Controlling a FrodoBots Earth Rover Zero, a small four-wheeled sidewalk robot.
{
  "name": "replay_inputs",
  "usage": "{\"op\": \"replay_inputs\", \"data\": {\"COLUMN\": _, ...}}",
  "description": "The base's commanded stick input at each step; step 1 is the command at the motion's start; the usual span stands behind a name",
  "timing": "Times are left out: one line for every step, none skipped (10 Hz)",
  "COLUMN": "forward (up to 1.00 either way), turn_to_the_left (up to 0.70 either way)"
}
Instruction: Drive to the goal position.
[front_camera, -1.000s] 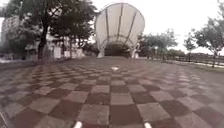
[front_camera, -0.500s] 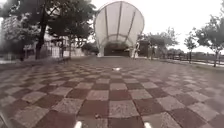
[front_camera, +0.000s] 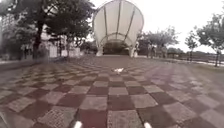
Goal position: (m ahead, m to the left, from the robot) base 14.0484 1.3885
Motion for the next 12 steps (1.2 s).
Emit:
{"op": "replay_inputs", "data": {"forward": 0.50, "turn_to_the_left": 0.14}}
{"op": "replay_inputs", "data": {"forward": 0.50, "turn_to_the_left": 0.50}}
{"op": "replay_inputs", "data": {"forward": 0.50, "turn_to_the_left": 0.50}}
{"op": "replay_inputs", "data": {"forward": 0.50, "turn_to_the_left": 0.50}}
{"op": "replay_inputs", "data": {"forward": 0.50, "turn_to_the_left": 0.50}}
{"op": "replay_inputs", "data": {"forward": 0.50, "turn_to_the_left": 0.50}}
{"op": "replay_inputs", "data": {"forward": 0.50, "turn_to_the_left": 0.22}}
{"op": "replay_inputs", "data": {"forward": 0.50, "turn_to_the_left": 0.00}}
{"op": "replay_inputs", "data": {"forward": 0.50, "turn_to_the_left": 0.00}}
{"op": "replay_inputs", "data": {"forward": 0.50, "turn_to_the_left": 0.00}}
{"op": "replay_inputs", "data": {"forward": 0.50, "turn_to_the_left": 0.00}}
{"op": "replay_inputs", "data": {"forward": 0.50, "turn_to_the_left": 0.00}}
